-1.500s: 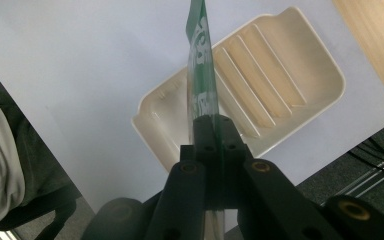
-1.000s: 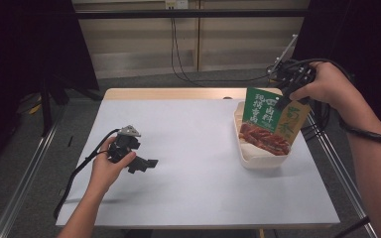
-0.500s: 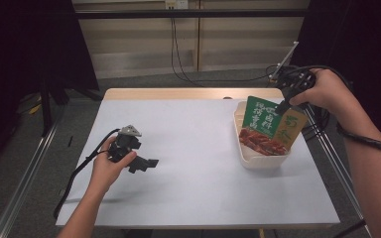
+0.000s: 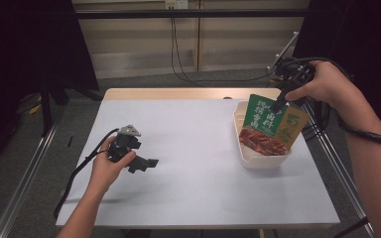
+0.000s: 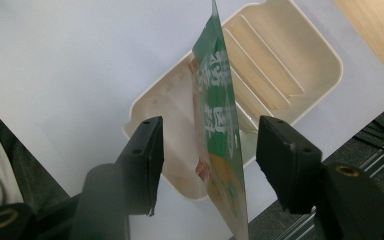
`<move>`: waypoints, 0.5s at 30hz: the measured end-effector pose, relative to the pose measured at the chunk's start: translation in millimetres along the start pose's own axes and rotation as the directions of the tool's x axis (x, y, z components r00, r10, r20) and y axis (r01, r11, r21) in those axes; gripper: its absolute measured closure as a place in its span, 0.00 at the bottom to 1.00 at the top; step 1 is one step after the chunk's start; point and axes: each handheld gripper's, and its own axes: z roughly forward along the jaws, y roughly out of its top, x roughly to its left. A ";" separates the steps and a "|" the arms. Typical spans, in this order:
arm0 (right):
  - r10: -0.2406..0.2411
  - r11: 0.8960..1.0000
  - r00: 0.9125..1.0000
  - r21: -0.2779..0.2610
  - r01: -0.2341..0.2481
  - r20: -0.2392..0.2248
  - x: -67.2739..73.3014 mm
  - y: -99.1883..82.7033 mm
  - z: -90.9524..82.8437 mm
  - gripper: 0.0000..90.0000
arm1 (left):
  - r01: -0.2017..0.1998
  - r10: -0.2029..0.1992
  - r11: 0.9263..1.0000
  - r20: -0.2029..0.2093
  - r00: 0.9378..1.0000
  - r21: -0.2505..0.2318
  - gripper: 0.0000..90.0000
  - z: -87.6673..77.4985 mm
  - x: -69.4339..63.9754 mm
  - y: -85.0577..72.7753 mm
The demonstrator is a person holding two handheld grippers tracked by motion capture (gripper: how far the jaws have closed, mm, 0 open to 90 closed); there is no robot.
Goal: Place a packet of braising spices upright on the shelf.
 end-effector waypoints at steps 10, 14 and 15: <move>0.017 1.000 1.000 0.008 -0.017 -0.003 10.6 10.4 -13.3 0.32 | 0.000 0.000 1.000 0.001 1.000 -0.011 0.01 -3.1 -1.6 -0.6; 0.020 1.000 1.000 0.004 -0.020 -0.002 15.2 13.6 -12.6 0.28 | -0.003 0.003 1.000 -0.001 1.000 -0.011 0.01 -4.3 -1.4 -0.5; 0.004 1.000 1.000 0.004 -0.004 0.001 16.0 13.8 -12.3 0.28 | -0.002 0.002 1.000 -0.002 1.000 -0.006 0.01 -4.4 -1.5 -0.6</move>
